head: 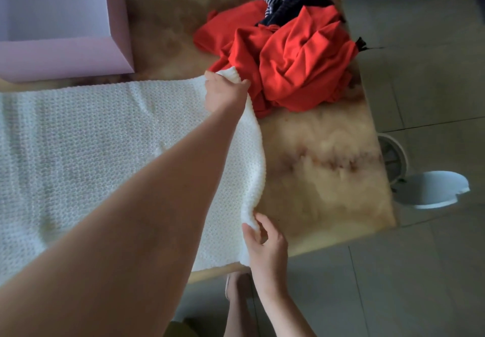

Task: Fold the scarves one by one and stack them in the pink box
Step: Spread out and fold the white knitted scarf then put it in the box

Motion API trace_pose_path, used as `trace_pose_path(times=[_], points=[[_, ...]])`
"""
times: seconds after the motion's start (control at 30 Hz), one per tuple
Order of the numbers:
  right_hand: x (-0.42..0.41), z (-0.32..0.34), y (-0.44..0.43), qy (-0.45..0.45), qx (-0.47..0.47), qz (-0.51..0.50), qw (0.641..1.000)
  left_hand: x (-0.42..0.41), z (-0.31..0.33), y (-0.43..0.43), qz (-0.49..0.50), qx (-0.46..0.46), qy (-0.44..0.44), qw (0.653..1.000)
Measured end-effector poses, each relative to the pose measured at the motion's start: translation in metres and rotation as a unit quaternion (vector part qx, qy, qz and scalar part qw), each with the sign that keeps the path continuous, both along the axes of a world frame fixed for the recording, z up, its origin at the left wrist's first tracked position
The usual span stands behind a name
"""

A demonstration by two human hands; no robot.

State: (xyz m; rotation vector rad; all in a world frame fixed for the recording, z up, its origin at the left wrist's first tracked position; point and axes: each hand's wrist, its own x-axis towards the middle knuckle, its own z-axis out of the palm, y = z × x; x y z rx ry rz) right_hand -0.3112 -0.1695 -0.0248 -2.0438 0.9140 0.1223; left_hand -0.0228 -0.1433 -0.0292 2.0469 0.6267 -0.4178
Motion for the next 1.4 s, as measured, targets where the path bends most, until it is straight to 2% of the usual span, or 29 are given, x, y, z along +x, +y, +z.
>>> trace_pose_path(times=[0.2,0.37,0.47,0.53,0.63,0.73,0.8,1.03,1.17,1.4], points=[[-0.005,0.004,0.002,-0.016,0.019,-0.020,0.999,-0.018,-0.008,-0.012,-0.004,0.069,-0.032,0.997],[-0.004,0.001,0.001,-0.022,0.019,-0.030,0.999,-0.033,-0.012,-0.003,0.055,-0.030,-0.194,0.979],[-0.003,0.003,0.004,-0.037,0.038,-0.039,0.998,-0.040,-0.007,0.014,0.012,-0.050,-0.281,0.958],[0.000,0.009,0.008,-0.043,0.077,-0.055,0.995,-0.040,-0.009,0.026,-0.046,-0.036,-0.299,0.952],[0.005,0.020,0.022,-0.041,0.145,-0.067,0.986,-0.038,-0.012,0.045,-0.081,-0.008,-0.274,0.958],[0.008,0.022,0.036,-0.039,0.147,-0.045,0.987,-0.034,-0.010,0.062,-0.048,-0.027,-0.187,0.981],[0.010,0.024,0.045,-0.045,0.150,-0.038,0.987,-0.033,-0.010,0.072,-0.049,-0.038,-0.158,0.985],[0.014,0.033,0.073,-0.038,0.160,-0.028,0.986,-0.039,0.005,0.122,-0.092,-0.078,-0.151,0.981],[0.017,0.044,0.113,-0.042,0.180,0.031,0.982,-0.043,0.018,0.190,-0.063,-0.068,-0.167,0.982],[0.016,0.055,0.233,0.005,0.255,0.120,0.960,-0.051,0.035,0.337,0.012,-0.085,-0.158,0.984]])
